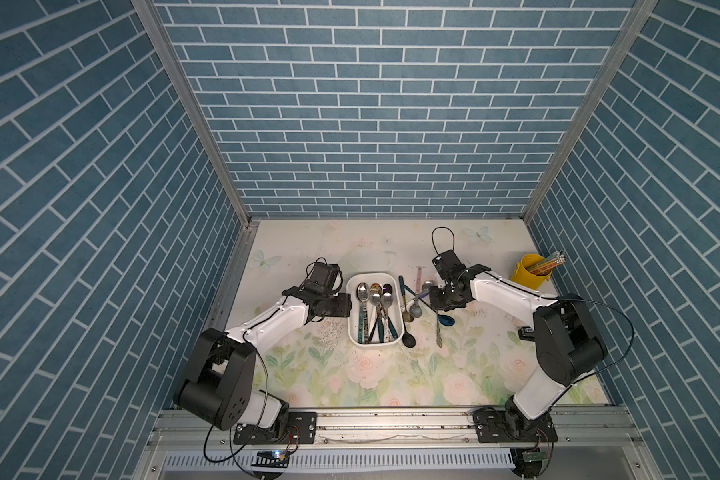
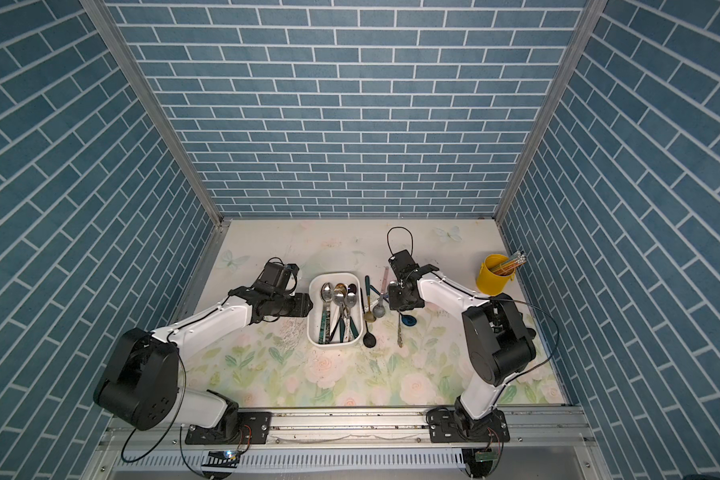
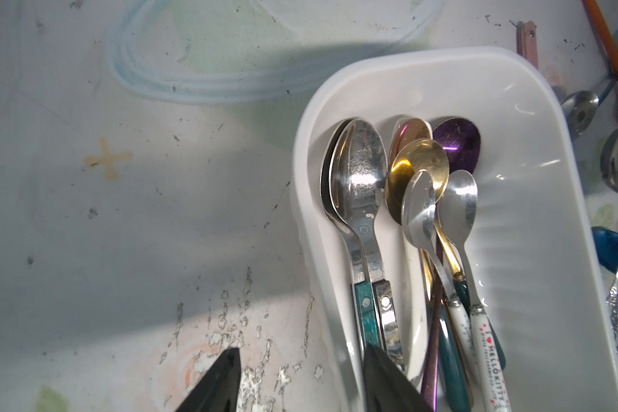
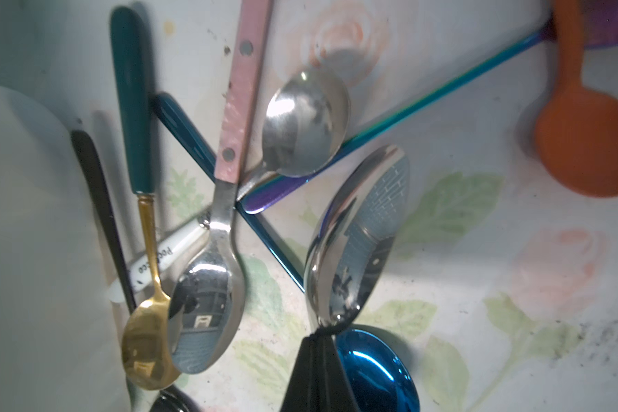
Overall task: Put the spoon into the storage box
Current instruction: Pick up the spoon from the center of the board.
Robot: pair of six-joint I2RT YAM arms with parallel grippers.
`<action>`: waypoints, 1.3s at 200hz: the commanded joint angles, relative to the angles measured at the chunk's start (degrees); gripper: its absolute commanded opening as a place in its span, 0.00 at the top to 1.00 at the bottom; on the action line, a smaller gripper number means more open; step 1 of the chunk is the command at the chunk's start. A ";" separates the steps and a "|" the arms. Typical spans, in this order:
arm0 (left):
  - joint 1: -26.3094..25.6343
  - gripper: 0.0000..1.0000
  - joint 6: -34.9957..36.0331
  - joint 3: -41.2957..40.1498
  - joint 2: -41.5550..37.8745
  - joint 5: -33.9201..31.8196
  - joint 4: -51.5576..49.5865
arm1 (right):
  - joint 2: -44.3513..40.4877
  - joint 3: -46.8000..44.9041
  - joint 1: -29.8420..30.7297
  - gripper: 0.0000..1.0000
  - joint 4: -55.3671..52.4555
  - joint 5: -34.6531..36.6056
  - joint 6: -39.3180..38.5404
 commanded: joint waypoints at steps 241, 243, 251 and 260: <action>0.33 0.39 -0.58 -2.28 -0.72 -0.44 0.38 | 4.11 -4.25 0.28 0.92 6.10 -2.23 -0.16; 0.33 0.40 -0.57 -2.28 -0.72 -0.44 0.35 | 3.90 -4.18 0.26 0.92 6.04 -2.25 -0.13; 0.32 0.39 -0.57 -2.28 -0.55 -0.44 0.39 | 3.27 -4.09 0.28 0.94 5.94 -2.40 0.10; 0.32 0.39 -0.57 -2.22 -0.39 -0.44 0.44 | 2.56 -3.98 0.28 0.95 5.73 -2.50 0.30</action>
